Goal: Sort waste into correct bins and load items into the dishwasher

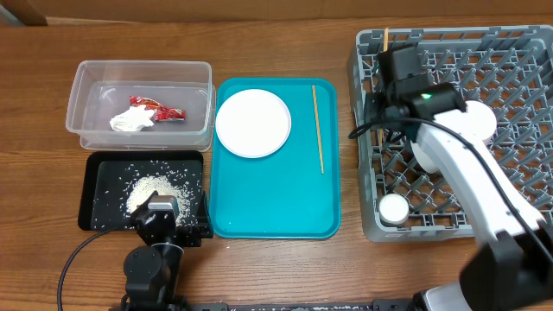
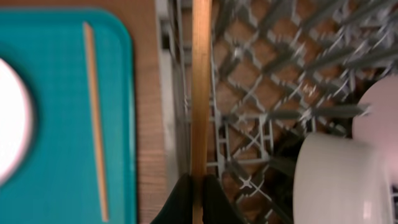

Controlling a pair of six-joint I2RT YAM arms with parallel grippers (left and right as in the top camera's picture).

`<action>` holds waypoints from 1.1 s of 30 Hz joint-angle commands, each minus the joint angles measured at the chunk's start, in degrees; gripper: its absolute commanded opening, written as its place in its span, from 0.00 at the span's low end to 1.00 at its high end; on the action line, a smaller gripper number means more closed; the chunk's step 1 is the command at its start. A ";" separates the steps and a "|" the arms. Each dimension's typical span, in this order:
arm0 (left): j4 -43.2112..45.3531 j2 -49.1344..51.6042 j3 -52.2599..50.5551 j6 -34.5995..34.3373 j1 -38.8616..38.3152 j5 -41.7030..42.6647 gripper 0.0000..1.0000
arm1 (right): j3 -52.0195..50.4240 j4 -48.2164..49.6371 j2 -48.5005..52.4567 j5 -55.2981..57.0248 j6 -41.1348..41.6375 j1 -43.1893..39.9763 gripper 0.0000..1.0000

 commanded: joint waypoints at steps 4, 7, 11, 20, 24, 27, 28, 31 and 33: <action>0.07 -0.66 -0.39 -0.81 0.63 -0.63 1.00 | -0.24 -0.35 2.91 2.58 -1.20 0.22 0.41; 0.09 -0.63 -0.39 -0.81 0.63 -0.63 1.00 | 1.51 -0.72 1.29 2.01 -1.22 1.44 0.42; 0.07 -0.66 -0.39 -0.81 0.63 -0.63 1.00 | 2.47 0.42 -1.31 -3.56 -1.22 5.81 0.42; 0.09 -0.66 -0.39 -0.81 0.63 -0.63 1.00 | -0.39 8.74 4.94 -3.26 3.87 14.88 0.44; 0.09 -0.66 -0.39 -0.81 0.63 -0.63 1.00 | -0.39 11.87 11.02 2.21 5.31 14.49 0.44; 0.09 -0.66 -0.39 -0.81 0.63 -0.63 1.00 | -0.39 14.45 15.32 2.05 5.31 13.75 0.44; 0.09 -0.66 -0.39 -0.81 0.63 -0.63 1.00 | -0.39 14.99 16.59 2.08 5.31 13.64 0.44; 0.07 -0.66 -0.39 -0.81 0.63 -0.63 1.00 | -0.39 15.32 19.69 0.83 5.31 13.53 0.39; 0.09 -0.66 -0.39 -0.81 0.63 -0.63 1.00 | -0.39 15.28 21.38 -1.05 5.31 13.53 0.33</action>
